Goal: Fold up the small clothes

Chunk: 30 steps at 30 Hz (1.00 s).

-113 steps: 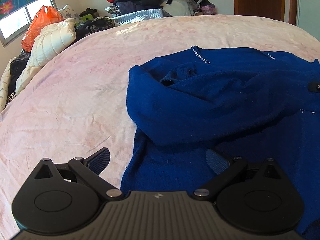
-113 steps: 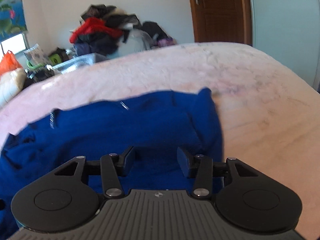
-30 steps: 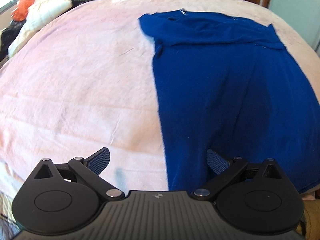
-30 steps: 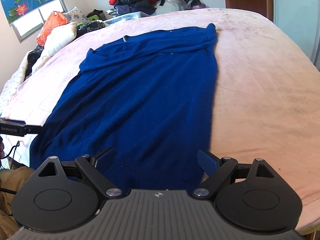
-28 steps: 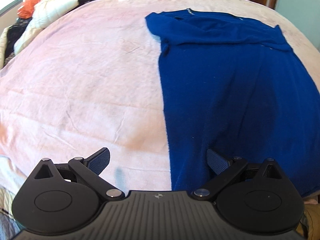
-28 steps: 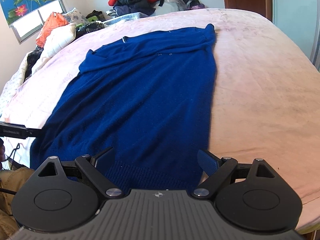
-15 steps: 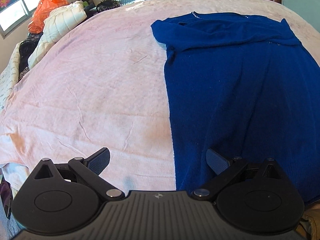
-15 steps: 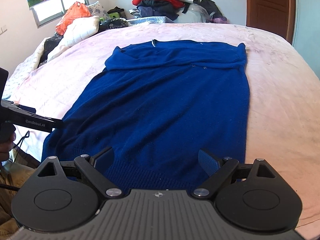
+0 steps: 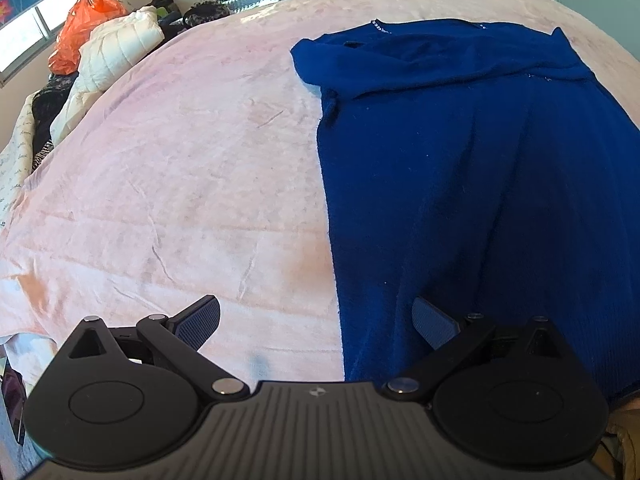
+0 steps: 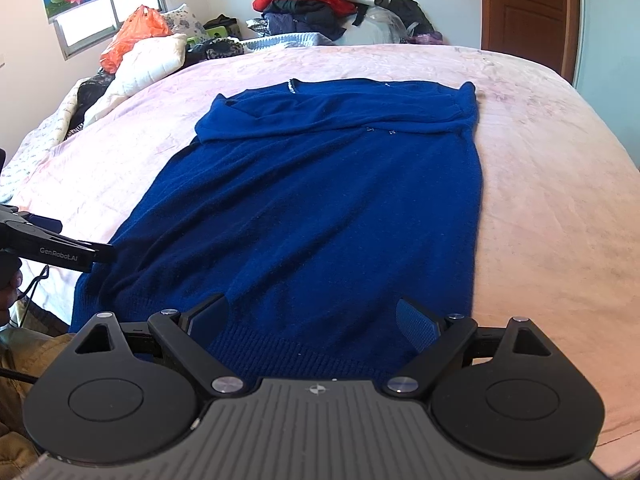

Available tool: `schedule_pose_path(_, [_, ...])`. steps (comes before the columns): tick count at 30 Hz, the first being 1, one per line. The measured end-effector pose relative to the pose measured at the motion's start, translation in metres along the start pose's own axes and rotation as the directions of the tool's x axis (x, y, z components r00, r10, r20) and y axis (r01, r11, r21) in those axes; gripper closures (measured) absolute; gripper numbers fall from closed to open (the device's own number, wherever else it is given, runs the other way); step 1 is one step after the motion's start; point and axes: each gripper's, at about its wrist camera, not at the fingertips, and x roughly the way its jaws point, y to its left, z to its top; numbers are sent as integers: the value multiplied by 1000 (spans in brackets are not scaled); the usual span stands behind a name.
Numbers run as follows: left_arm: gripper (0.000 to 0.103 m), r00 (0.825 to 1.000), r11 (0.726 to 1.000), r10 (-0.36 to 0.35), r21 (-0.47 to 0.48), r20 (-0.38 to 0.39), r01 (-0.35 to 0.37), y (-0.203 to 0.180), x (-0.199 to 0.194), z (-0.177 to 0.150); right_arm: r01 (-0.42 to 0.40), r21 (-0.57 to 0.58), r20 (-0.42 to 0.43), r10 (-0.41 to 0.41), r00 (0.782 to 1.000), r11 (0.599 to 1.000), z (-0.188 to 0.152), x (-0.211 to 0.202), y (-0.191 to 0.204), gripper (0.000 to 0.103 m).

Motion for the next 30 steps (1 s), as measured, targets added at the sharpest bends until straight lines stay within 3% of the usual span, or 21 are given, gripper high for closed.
schedule_pose_path(2, [0,1000,1000,-14,9,-1,14,1,-1,-1,9,-1,-5,-9,1000,1000,-2,-2,-5,11])
schedule_pose_path(5, [0,996,996,-90,28,-9,90,6,-2,-3,24,4,-20,-24,1000,1000,-6,-6,-16,11])
schedule_pose_path(10, [0,978,978,-207,21,-30,208,21,-2,-10,22,60,-75,-18,997,998,-15,-9,-45,12])
schedule_pose_path(15, [0,949,951,-306,10,-77,308,33,6,-23,19,103,-113,-8,994,995,-26,-10,-63,12])
schedule_pose_path(18, [1,906,916,-402,-58,-131,398,39,18,-28,-19,129,-137,37,990,991,-31,-7,-69,13])
schedule_pose_path(20, [1,906,914,-407,-60,-120,402,38,17,-30,-31,119,-146,49,988,992,-33,-5,-68,13])
schedule_pose_path(24, [1,888,895,-445,-23,-115,446,31,12,-31,-67,97,-159,82,984,993,-34,-4,-62,16])
schedule_pose_path(27, [13,877,883,-466,8,-119,470,23,7,-31,-124,100,-159,138,978,987,-33,-3,-56,24])
schedule_pose_path(30, [36,887,889,-446,63,-118,454,13,3,-30,-187,115,-147,203,968,976,-33,1,-48,31])
